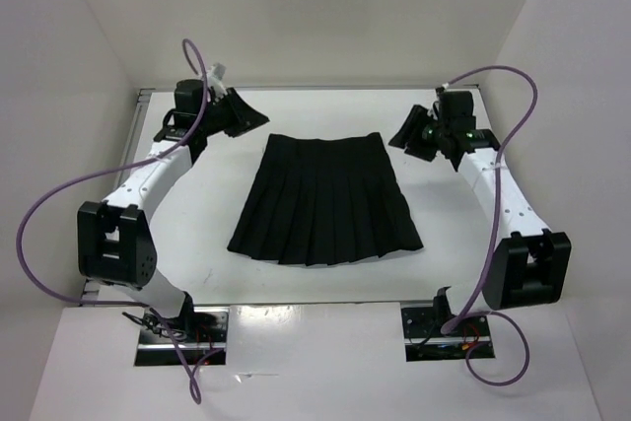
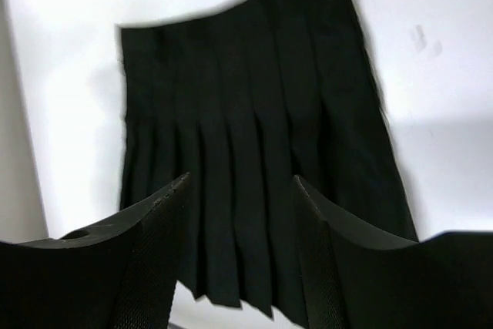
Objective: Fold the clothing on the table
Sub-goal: Fold the skirt
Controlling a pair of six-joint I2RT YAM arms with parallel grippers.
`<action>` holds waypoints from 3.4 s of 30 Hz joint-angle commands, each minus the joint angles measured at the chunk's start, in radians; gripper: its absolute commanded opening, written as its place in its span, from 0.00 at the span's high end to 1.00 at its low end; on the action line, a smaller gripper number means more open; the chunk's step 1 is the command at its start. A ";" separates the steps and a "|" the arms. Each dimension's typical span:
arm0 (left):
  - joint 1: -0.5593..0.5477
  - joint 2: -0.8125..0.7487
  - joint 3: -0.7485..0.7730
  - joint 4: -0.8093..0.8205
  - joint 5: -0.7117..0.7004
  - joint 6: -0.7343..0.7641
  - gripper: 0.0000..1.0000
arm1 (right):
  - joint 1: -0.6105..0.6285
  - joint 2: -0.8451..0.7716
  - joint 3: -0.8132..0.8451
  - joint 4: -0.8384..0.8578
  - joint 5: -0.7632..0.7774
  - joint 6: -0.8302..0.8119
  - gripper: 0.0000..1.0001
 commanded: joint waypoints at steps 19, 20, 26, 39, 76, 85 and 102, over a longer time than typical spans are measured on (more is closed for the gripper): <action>-0.171 0.161 -0.060 0.093 0.205 0.033 0.98 | 0.066 0.236 -0.221 -0.134 0.061 0.091 1.00; -0.171 0.161 -0.060 0.093 0.205 0.033 0.98 | 0.066 0.209 -0.232 -0.143 0.061 0.117 1.00; -0.171 0.161 -0.069 0.093 0.205 0.033 0.97 | 0.075 0.167 -0.338 -0.168 0.121 0.180 1.00; -0.027 0.109 0.020 -0.082 0.110 0.157 0.62 | 0.075 0.174 0.155 -0.310 0.304 0.076 0.50; 0.035 0.680 0.374 -0.019 0.199 0.435 0.39 | 0.000 0.596 0.438 -0.220 0.153 -0.255 0.38; 0.007 0.710 0.442 -0.044 0.139 0.435 0.43 | -0.009 0.566 0.429 -0.198 0.153 -0.255 0.38; -0.002 0.681 0.394 -0.027 0.166 0.384 1.00 | -0.031 0.817 0.615 -0.080 -0.014 -0.291 0.38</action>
